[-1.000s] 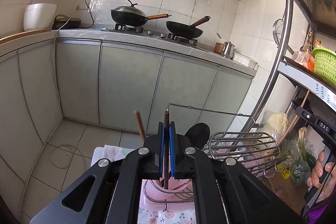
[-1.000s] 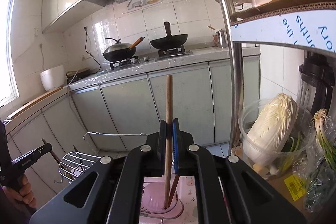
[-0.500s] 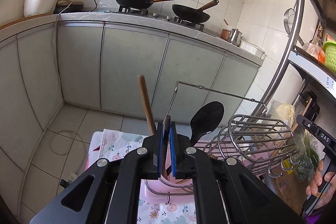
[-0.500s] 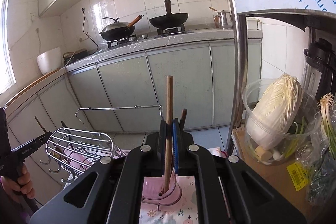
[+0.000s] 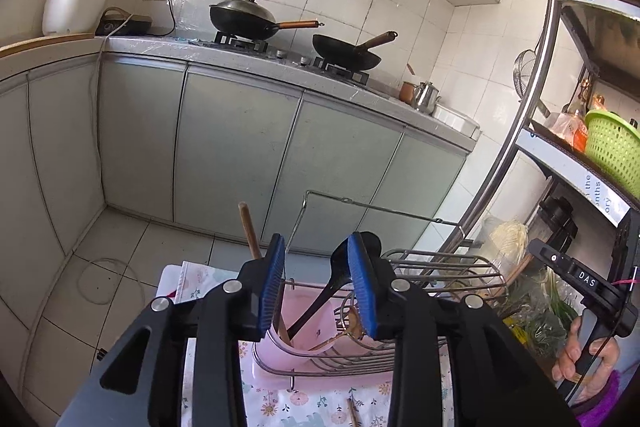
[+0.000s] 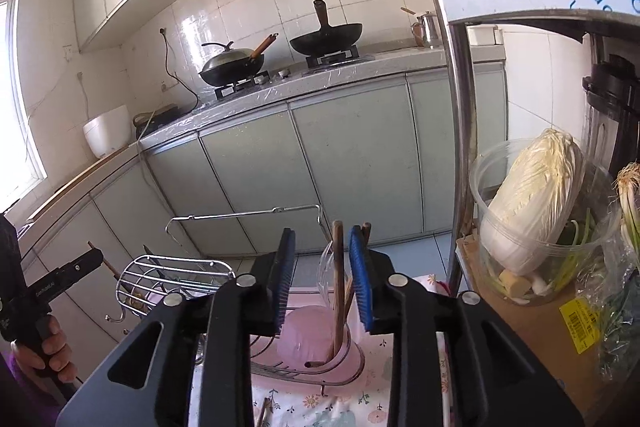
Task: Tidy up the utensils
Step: 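Move both open tools back down to the cloth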
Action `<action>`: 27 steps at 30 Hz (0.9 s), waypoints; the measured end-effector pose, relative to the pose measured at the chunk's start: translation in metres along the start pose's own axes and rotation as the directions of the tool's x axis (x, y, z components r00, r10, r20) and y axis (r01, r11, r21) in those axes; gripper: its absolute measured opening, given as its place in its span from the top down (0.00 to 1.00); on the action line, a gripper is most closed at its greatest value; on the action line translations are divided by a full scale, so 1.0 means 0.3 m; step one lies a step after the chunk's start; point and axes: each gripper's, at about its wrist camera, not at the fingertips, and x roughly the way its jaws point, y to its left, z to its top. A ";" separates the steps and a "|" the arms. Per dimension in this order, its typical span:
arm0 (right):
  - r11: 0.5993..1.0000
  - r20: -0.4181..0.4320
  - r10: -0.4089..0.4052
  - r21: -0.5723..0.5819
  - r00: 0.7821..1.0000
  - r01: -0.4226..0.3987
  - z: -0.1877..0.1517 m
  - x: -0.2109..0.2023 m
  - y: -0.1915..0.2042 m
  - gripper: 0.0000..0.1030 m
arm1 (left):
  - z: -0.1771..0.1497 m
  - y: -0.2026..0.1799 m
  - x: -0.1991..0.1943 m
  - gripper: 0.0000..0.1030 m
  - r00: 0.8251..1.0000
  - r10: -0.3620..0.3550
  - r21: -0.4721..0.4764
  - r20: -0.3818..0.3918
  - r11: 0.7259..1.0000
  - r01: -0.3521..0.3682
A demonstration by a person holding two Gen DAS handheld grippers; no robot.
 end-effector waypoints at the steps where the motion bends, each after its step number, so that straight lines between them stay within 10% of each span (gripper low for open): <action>1: 1.000 0.008 0.000 -0.006 1.000 0.000 0.003 -0.013 0.003 0.68 | 0.003 -0.004 -0.016 0.68 1.000 -0.007 -0.003 0.008 1.000 0.007; 15: 1.000 0.043 0.003 -0.019 0.999 -0.003 -0.135 -0.216 0.030 0.66 | -0.131 -0.065 -0.151 0.68 0.996 -0.083 0.019 -0.019 0.996 0.083; 22: 1.000 -0.101 0.011 0.000 0.995 -0.011 -0.315 -0.199 0.024 0.66 | -0.305 -0.049 -0.068 0.68 0.980 -0.085 -0.011 -0.181 0.996 0.084; 27: 0.999 -0.249 0.027 0.026 0.968 -0.021 -0.442 -0.113 0.023 0.66 | -0.457 -0.023 0.034 0.68 0.938 -0.086 -0.052 -0.337 0.996 0.073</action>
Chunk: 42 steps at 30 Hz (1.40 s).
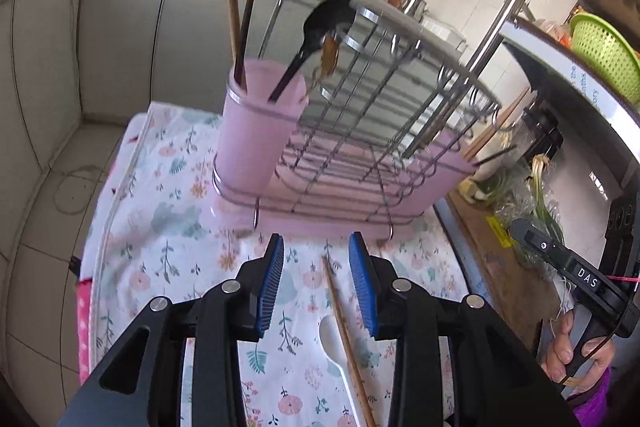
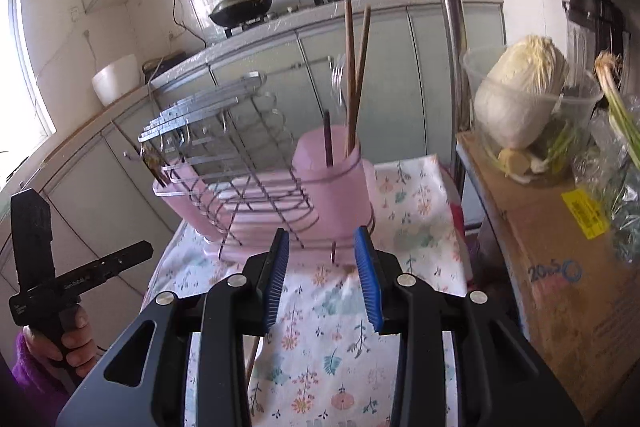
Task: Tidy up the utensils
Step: 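Move both open tools back down to the cloth, then grasp the white plastic spoon with the left tool while the right tool grasps a wooden chopstick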
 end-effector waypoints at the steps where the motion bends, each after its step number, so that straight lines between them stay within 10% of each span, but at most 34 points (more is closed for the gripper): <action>1: 1.000 -0.031 0.007 0.009 0.999 -0.007 -0.018 0.023 -0.003 0.66 | -0.022 0.007 0.028 0.68 0.999 -0.005 -0.010 -0.032 1.000 0.004; 9: 0.998 -0.188 0.028 0.053 0.982 -0.018 -0.133 0.146 -0.025 0.66 | -0.156 0.058 0.225 0.71 0.956 -0.098 -0.140 -0.278 0.988 0.060; 24: 0.996 -0.251 0.066 0.074 0.966 -0.049 -0.164 0.207 -0.018 0.66 | -0.218 0.032 0.387 0.87 0.903 -0.104 -0.186 -0.417 0.982 0.027; 42: 0.985 -0.405 0.170 0.106 0.899 -0.139 -0.182 0.424 0.126 0.66 | -0.168 0.131 0.267 0.98 0.940 0.076 -0.097 -0.333 0.989 -0.114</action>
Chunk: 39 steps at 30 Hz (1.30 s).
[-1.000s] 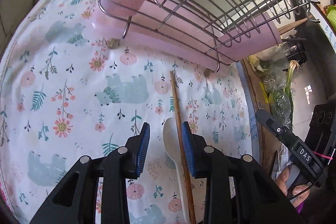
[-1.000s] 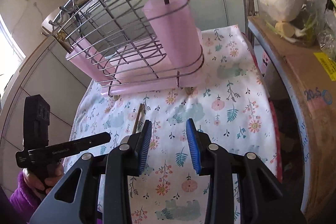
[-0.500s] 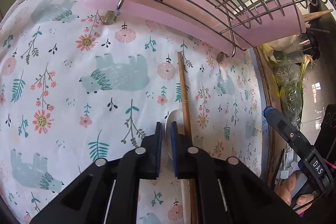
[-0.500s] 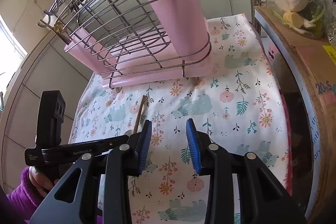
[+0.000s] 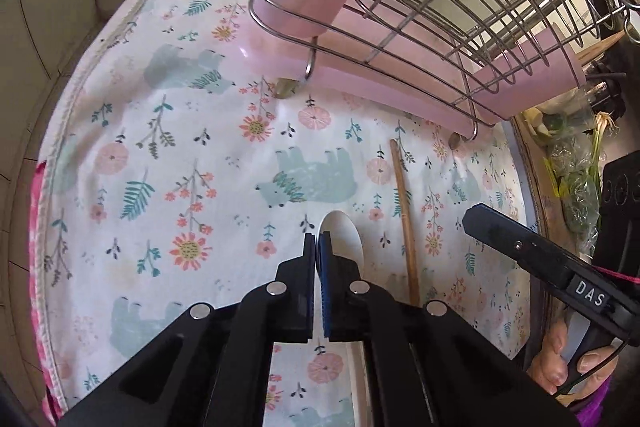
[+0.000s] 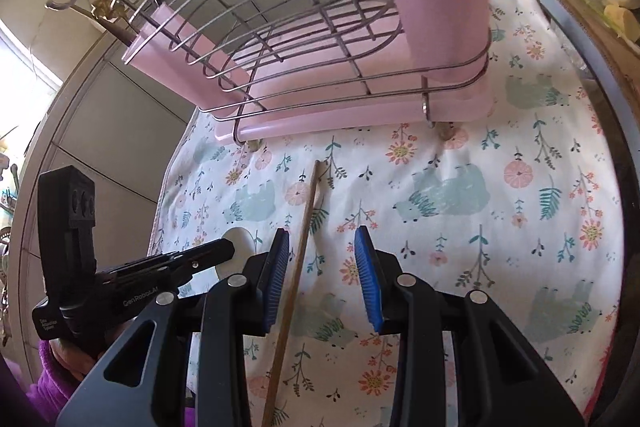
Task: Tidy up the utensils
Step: 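Grasp the white plastic spoon with the left tool while the right tool grasps a wooden chopstick, then lift the white spoon over the pink cup while the right tool carries the chopstick there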
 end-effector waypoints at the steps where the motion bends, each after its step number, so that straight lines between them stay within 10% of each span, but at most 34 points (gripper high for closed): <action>1: 1.000 -0.020 0.001 0.008 1.000 -0.001 0.008 0.026 0.006 0.66 | 0.003 0.010 -0.009 0.98 1.000 0.011 0.003 0.006 1.000 -0.011; 14: 0.990 -0.115 -0.132 -0.060 0.985 0.126 0.074 0.195 0.093 0.67 | 0.014 0.065 -0.020 0.98 0.998 0.060 0.058 -0.005 0.997 -0.060; 20: 0.973 -0.108 -0.210 -0.118 0.972 0.197 0.076 0.224 0.121 0.87 | 0.011 0.055 0.026 0.97 0.998 0.049 0.049 -0.047 0.998 -0.047; 30: 0.988 -0.059 -0.135 -0.080 0.989 0.130 0.067 0.160 0.090 0.94 | 0.019 0.053 0.043 0.98 0.999 -0.004 0.030 -0.044 1.000 0.005; 39: 0.996 0.096 -0.048 -0.072 0.994 0.055 0.037 -0.043 0.075 0.94 | 0.009 0.081 -0.135 0.98 0.992 -0.039 0.020 0.119 0.999 0.037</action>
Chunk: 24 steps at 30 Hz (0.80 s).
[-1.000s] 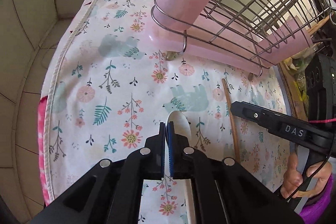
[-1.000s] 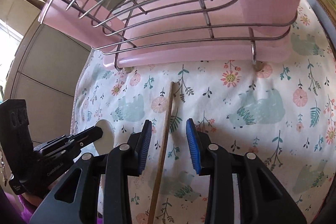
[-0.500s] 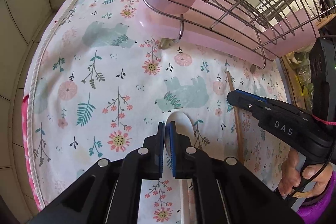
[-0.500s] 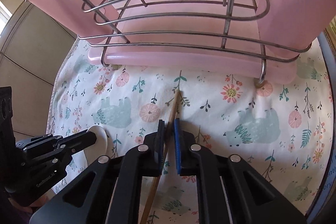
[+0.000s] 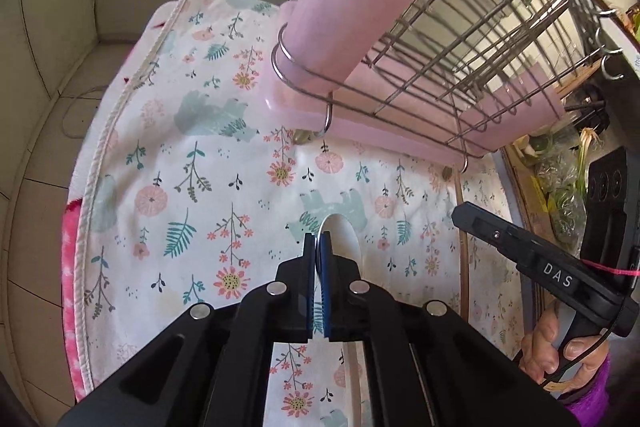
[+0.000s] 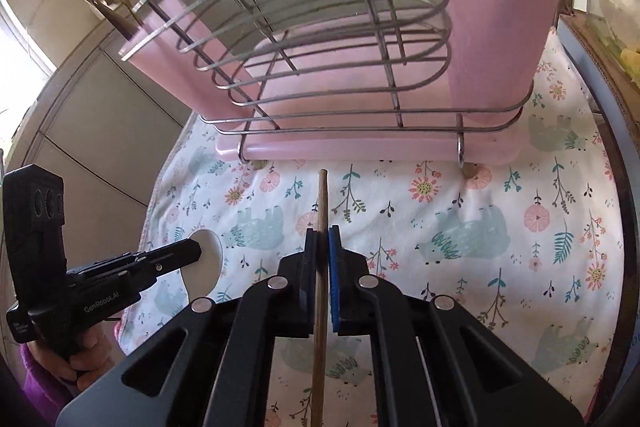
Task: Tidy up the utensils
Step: 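Lift the white spoon over the pink cup while the right tool carries the chopstick there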
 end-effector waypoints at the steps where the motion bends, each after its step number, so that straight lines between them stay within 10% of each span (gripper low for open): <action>1: 1.000 0.024 0.013 0.001 1.000 -0.013 -0.002 -0.030 -0.001 0.94 | 0.000 -0.002 -0.026 0.98 1.000 0.002 0.004 0.030 1.000 -0.002; 24: 0.996 0.473 0.033 -0.084 0.880 0.008 0.129 -0.602 0.033 0.94 | 0.085 -0.140 -0.462 0.98 0.867 -0.026 0.049 0.497 0.999 0.003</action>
